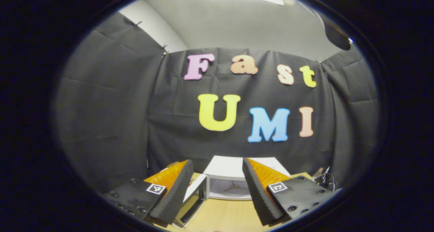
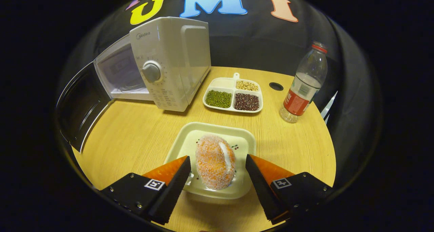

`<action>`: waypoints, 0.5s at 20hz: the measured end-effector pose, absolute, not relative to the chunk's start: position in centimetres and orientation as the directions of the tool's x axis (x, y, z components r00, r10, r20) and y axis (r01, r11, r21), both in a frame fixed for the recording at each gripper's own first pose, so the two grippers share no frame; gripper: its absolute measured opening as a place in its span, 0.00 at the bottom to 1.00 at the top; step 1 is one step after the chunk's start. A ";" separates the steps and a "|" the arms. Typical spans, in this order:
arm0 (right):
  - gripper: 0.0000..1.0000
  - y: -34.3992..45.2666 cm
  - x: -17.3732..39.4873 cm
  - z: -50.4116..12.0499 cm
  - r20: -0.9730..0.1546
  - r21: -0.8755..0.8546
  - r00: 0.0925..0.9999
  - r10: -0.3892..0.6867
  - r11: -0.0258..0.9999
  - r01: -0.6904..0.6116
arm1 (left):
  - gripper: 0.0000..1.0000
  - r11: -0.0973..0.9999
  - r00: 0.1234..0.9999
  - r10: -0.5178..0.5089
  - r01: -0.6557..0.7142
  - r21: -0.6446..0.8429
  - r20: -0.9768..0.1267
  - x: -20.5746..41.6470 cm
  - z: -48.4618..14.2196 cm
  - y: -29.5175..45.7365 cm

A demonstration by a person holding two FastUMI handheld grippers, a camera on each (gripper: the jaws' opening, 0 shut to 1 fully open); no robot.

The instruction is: Open the microwave oven with the left hand, put the food in, and close the microwave oven.

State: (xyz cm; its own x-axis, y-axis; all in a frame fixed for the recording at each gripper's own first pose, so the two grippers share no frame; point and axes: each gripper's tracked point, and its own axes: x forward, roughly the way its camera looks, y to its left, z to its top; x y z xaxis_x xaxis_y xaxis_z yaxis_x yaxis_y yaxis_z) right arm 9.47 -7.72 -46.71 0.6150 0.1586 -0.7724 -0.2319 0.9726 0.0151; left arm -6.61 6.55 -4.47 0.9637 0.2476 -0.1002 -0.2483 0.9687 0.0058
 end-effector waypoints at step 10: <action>0.51 -7.9 8.0 -46.4 -0.791 0.016 0.594 0.144 0.976 -0.216 | 0.94 0.973 0.967 0.226 -0.230 -0.022 -0.117 -7.0 -5.0 6.7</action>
